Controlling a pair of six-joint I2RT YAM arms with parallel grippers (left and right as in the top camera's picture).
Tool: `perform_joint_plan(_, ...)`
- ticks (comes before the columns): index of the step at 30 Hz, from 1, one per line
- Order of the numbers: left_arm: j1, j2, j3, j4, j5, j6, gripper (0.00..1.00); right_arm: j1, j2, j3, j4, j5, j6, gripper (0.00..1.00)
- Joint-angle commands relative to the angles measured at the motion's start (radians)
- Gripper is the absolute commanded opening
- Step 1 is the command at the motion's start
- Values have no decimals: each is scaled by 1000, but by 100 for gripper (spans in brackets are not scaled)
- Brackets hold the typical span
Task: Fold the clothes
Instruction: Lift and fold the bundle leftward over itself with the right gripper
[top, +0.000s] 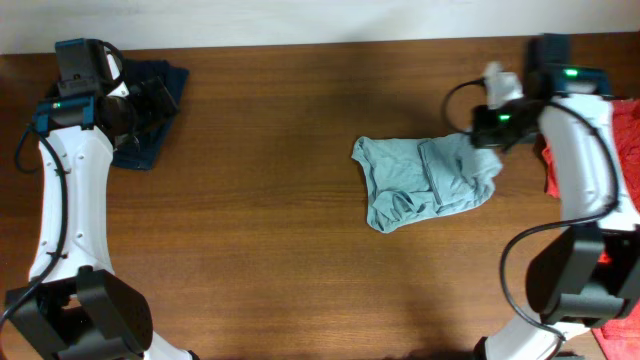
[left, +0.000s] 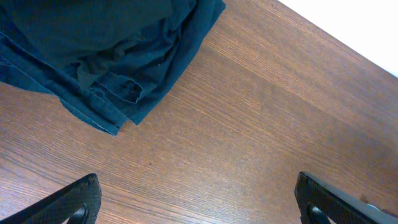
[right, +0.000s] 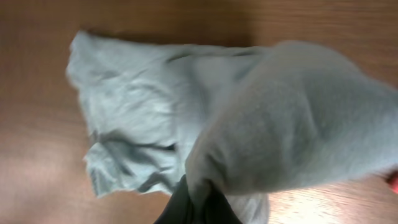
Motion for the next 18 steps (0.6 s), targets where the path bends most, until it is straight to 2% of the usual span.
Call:
perform_joint_plan(1,2,2,-1,1,-7,1,99,104,-13,20,-18,86,-6,4)
perform_joint_plan(8,2,2,-1,1,-7,1,99,276,0,-44,-35,142,-5,5)
perform_joint_plan(18,2,2,-1,1,-7,1,99,398,81,-200,146,123,62,6)
